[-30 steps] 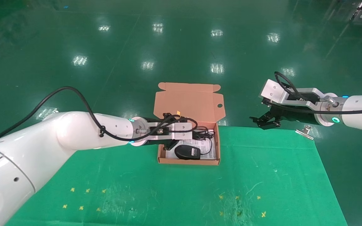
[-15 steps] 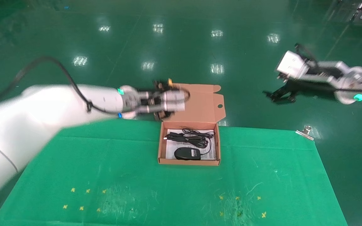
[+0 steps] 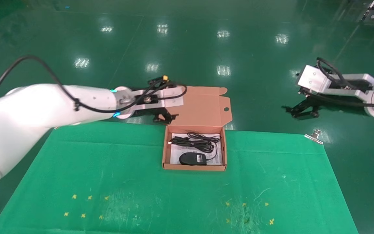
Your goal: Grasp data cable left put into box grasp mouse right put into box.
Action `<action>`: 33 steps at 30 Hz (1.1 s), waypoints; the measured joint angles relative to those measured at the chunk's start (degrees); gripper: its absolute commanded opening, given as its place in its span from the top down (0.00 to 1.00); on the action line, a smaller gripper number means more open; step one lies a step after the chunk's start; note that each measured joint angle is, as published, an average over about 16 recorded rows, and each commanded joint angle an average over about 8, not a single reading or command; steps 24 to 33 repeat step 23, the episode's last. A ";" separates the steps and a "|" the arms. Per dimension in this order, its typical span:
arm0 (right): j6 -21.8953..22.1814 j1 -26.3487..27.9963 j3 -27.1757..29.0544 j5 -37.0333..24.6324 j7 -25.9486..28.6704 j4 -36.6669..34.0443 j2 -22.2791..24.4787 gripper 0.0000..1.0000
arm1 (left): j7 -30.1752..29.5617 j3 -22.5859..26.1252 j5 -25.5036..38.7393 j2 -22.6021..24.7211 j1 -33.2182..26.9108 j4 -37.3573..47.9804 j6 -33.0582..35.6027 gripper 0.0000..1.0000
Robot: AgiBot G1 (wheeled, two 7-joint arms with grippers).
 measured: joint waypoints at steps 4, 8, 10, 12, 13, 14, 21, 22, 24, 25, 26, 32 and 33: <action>-2.42 -2.20 2.09 3.13 0.22 1.44 0.62 0.00 | -0.52 -3.13 -3.34 -2.46 2.30 -2.22 3.30 0.00; -4.65 -4.22 4.02 6.01 0.42 2.76 1.19 0.00 | -0.99 -6.00 -6.41 -4.72 4.41 -4.27 6.34 0.00; -5.73 -5.21 4.96 7.41 0.52 3.41 1.47 0.00 | -1.22 -7.41 -7.90 -5.82 5.44 -5.26 7.82 0.00; -6.82 -6.19 5.89 8.81 0.62 4.05 1.75 0.00 | -1.45 -8.81 -9.40 -6.92 6.47 -6.26 9.30 0.00; -7.36 -6.68 6.36 9.51 0.67 4.37 1.89 0.00 | -1.57 -9.50 -10.14 -7.47 6.98 -6.75 10.04 0.00; -7.90 -7.18 6.83 10.22 0.72 4.70 2.03 0.00 | -1.69 -10.21 -10.90 -8.02 7.50 -7.26 10.79 0.00; -10.34 -9.39 8.94 13.37 0.94 6.14 2.65 0.00 | -2.21 -13.36 -14.26 -10.50 9.81 -9.49 14.11 0.00; -10.61 -9.64 9.17 13.71 0.97 6.30 2.72 0.00 | -2.26 -13.71 -14.63 -10.77 10.06 -9.74 14.47 0.00; -10.89 -9.89 9.42 14.08 1.00 6.47 2.80 0.00 | -2.32 -14.07 -15.02 -11.06 10.33 -10.00 14.86 0.00; -10.89 -9.89 9.42 14.08 1.00 6.47 2.80 0.00 | -2.32 -14.07 -15.02 -11.06 10.33 -10.00 14.86 0.00; -10.89 -9.89 9.42 14.08 1.00 6.47 2.80 0.00 | -2.32 -14.07 -15.02 -11.06 10.33 -10.00 14.86 0.00; -10.89 -9.89 9.42 14.08 1.00 6.47 2.80 0.00 | -2.32 -14.07 -15.02 -11.06 10.33 -10.00 14.86 0.00; -10.89 -9.89 9.42 14.08 1.00 6.47 2.80 0.00 | -2.32 -14.07 -15.02 -11.06 10.33 -10.00 14.86 0.00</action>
